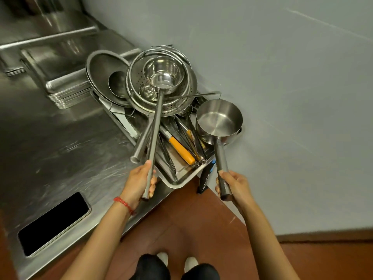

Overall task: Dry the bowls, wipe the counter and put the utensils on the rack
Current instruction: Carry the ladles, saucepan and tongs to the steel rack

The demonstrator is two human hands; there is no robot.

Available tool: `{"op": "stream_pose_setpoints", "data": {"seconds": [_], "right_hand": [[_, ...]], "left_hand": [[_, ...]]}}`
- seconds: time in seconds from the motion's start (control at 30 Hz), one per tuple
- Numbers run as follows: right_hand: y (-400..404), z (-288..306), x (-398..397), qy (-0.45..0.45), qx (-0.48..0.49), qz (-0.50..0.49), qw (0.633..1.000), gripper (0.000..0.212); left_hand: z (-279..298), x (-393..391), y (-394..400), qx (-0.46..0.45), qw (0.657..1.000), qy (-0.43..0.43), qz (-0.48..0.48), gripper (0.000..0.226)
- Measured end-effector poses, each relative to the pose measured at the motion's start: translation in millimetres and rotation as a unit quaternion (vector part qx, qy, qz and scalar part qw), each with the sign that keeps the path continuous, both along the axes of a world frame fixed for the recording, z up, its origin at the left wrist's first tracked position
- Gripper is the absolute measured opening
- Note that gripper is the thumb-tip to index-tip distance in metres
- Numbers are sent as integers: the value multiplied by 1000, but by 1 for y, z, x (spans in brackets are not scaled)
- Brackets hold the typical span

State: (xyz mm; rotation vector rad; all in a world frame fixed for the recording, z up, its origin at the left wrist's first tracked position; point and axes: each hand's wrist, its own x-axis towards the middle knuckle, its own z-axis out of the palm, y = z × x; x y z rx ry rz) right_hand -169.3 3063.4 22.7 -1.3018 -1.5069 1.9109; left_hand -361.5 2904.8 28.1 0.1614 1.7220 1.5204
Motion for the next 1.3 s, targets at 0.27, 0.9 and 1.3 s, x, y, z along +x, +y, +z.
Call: {"op": "stream_pose_setpoints", "data": {"seconds": [0.27,0.9,1.3], "right_hand": [[29,-12,-16,-22,-30,32,999,20],[26,-22,1,-154,199,42,967,44],[-9,27,-16,-127,438,177,872,42]], "left_hand": [[-21,6,28,-2,1000,-23,-16,41],[-28,17,11,-37,995,62,66,41],[5,53,-56,-106,940,288,147,32]]}}
